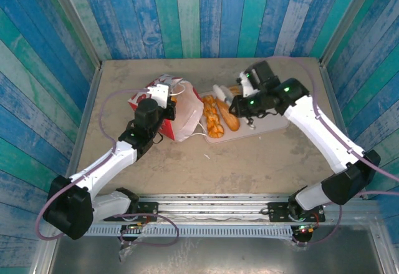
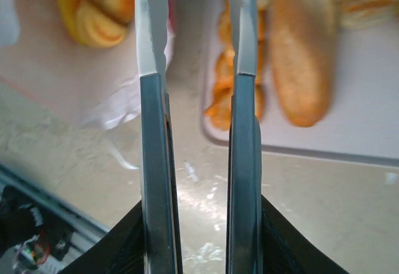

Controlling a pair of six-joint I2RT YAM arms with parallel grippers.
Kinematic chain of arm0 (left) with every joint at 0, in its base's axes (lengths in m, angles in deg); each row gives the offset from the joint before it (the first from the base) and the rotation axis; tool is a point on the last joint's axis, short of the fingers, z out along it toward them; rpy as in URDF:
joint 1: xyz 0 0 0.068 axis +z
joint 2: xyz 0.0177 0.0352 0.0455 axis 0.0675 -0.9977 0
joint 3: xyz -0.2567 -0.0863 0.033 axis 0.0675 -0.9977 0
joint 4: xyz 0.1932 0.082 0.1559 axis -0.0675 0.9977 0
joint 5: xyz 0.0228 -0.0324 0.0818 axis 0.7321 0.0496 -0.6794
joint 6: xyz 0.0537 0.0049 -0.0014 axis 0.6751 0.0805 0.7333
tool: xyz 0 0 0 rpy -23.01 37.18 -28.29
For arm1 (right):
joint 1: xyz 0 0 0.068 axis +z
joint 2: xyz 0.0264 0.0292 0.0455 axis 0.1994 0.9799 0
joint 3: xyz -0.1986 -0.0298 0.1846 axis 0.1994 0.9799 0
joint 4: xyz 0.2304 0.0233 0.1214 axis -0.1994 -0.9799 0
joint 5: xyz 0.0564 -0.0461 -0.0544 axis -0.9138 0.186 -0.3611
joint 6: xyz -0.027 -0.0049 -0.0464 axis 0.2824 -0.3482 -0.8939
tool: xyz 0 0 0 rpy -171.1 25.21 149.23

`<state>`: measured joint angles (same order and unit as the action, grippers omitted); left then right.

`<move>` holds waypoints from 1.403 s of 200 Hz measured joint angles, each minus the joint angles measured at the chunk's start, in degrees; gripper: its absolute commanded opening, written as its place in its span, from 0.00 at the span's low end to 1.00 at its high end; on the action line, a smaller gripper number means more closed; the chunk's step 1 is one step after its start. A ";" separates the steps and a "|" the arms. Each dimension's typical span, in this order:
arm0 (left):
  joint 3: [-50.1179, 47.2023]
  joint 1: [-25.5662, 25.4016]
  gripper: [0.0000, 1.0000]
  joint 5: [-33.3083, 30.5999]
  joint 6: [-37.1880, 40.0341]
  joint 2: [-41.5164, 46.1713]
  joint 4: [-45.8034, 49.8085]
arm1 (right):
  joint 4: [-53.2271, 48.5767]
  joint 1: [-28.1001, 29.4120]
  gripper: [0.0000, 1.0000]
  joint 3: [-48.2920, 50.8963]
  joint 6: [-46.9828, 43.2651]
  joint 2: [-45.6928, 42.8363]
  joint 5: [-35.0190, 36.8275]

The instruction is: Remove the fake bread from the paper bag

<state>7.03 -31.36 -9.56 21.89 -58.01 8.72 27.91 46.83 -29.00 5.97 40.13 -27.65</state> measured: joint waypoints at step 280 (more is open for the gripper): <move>-5.11 0.00 0.02 4.39 4.02 3.93 -3.10 | 14.80 13.22 0.46 -6.62 6.03 25.16 -5.92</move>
<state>1.92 -31.36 -5.17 25.91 -54.07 5.62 42.71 60.06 -35.62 12.00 65.29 -33.57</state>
